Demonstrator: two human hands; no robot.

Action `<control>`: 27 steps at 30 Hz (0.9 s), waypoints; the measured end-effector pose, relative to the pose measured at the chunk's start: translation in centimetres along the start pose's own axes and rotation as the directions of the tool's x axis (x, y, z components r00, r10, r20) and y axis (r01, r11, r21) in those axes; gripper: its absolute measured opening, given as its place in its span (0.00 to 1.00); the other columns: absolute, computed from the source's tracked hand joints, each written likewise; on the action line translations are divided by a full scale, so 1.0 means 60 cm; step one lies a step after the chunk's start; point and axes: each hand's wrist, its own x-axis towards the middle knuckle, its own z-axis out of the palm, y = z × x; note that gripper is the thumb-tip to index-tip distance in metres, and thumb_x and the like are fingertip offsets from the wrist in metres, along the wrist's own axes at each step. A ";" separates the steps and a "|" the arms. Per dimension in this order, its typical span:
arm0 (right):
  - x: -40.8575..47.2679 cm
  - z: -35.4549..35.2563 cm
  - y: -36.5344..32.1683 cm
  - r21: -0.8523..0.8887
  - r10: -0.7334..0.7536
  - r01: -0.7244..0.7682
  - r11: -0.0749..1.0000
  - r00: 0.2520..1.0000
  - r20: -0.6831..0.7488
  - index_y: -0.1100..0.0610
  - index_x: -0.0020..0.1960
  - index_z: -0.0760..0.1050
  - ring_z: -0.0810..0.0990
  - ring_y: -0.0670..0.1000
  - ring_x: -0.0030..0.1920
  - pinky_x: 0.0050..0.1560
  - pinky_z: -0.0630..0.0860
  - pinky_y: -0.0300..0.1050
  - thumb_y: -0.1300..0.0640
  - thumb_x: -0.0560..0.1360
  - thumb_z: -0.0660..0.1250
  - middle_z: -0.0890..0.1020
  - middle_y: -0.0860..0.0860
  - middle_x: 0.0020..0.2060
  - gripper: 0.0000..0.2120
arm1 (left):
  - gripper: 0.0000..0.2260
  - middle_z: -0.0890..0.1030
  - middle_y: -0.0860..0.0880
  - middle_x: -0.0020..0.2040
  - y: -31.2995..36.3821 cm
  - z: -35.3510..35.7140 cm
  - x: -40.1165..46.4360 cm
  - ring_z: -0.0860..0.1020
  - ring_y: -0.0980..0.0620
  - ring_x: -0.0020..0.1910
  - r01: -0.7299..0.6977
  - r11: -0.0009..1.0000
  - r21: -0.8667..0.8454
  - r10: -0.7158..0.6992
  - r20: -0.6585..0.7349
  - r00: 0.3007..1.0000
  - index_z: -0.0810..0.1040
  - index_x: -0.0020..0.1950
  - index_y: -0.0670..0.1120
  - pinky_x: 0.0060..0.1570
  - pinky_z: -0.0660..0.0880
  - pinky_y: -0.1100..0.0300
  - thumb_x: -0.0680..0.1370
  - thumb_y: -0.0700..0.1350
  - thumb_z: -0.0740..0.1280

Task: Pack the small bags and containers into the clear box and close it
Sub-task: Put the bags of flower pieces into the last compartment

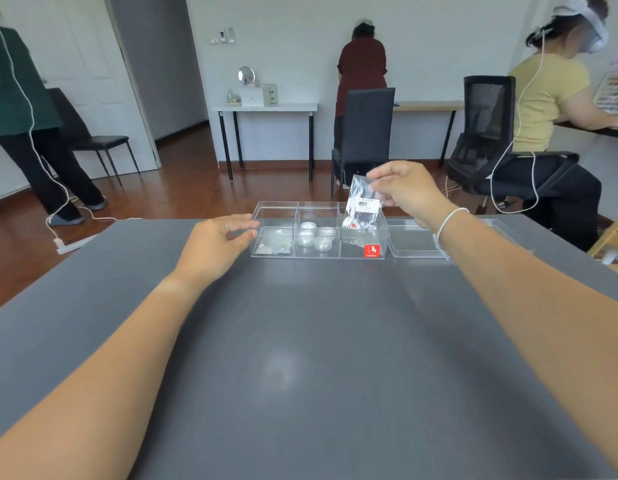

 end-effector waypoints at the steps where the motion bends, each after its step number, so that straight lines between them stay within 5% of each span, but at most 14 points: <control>1: 0.000 -0.002 0.008 -0.036 -0.003 0.004 0.999 1.000 0.026 0.60 0.50 0.79 0.74 0.43 0.36 0.38 0.73 0.36 0.67 0.72 0.64 0.79 0.49 0.37 0.09 | 0.09 0.78 0.51 0.62 0.003 0.004 -0.001 0.74 0.58 0.56 -0.004 1.000 -0.006 0.004 -0.002 1.000 0.82 0.53 0.50 0.56 0.64 0.67 0.74 0.45 0.67; 8: -0.002 0.014 0.043 -0.193 0.003 0.011 0.981 0.997 0.073 0.55 0.46 0.79 0.78 0.47 0.41 0.39 0.71 0.37 0.63 0.72 0.67 0.81 0.53 0.45 0.05 | 0.08 0.78 0.51 0.61 0.003 0.009 0.000 0.73 0.60 0.56 -0.005 1.000 -0.023 0.004 -0.022 1.000 0.82 0.52 0.50 0.56 0.64 0.69 0.74 0.45 0.68; 11: -0.003 0.018 0.053 -0.268 -0.003 0.030 0.963 0.995 0.100 0.56 0.49 0.80 0.78 0.50 0.51 0.49 0.70 0.40 0.62 0.72 0.66 0.82 0.53 0.49 0.07 | 0.08 0.78 0.52 0.61 0.002 0.009 0.001 0.73 0.60 0.56 -0.003 1.000 -0.025 0.002 -0.023 1.000 0.82 0.52 0.50 0.53 0.63 0.73 0.74 0.45 0.68; 19: -0.002 0.019 0.048 -0.359 0.026 0.035 0.933 0.986 0.162 0.57 0.56 0.79 0.76 0.53 0.59 0.56 0.67 0.40 0.62 0.72 0.68 0.79 0.54 0.60 0.13 | 0.08 0.78 0.52 0.60 -0.001 0.010 0.003 0.73 0.61 0.55 0.007 1.000 -0.030 -0.008 -0.021 1.000 0.82 0.52 0.51 0.47 0.61 0.80 0.74 0.45 0.68; 23: 0.002 0.018 0.049 -0.433 0.000 0.067 0.899 0.988 0.154 0.55 0.58 0.78 0.76 0.54 0.58 0.60 0.69 0.46 0.62 0.71 0.68 0.78 0.54 0.60 0.15 | 0.08 0.78 0.54 0.60 -0.002 0.010 0.003 0.73 0.60 0.54 0.007 1.000 -0.013 -0.007 -0.020 1.000 0.82 0.52 0.52 0.43 0.62 0.83 0.74 0.46 0.68; 27: -0.005 0.008 0.057 -0.357 -0.113 0.116 0.927 0.993 0.029 0.53 0.52 0.80 0.74 0.48 0.49 0.54 0.69 0.41 0.62 0.73 0.65 0.78 0.52 0.55 0.11 | 0.08 0.78 0.53 0.60 0.000 0.009 0.003 0.73 0.59 0.54 0.003 1.000 -0.012 -0.004 -0.014 1.000 0.82 0.52 0.51 0.47 0.62 0.76 0.74 0.46 0.67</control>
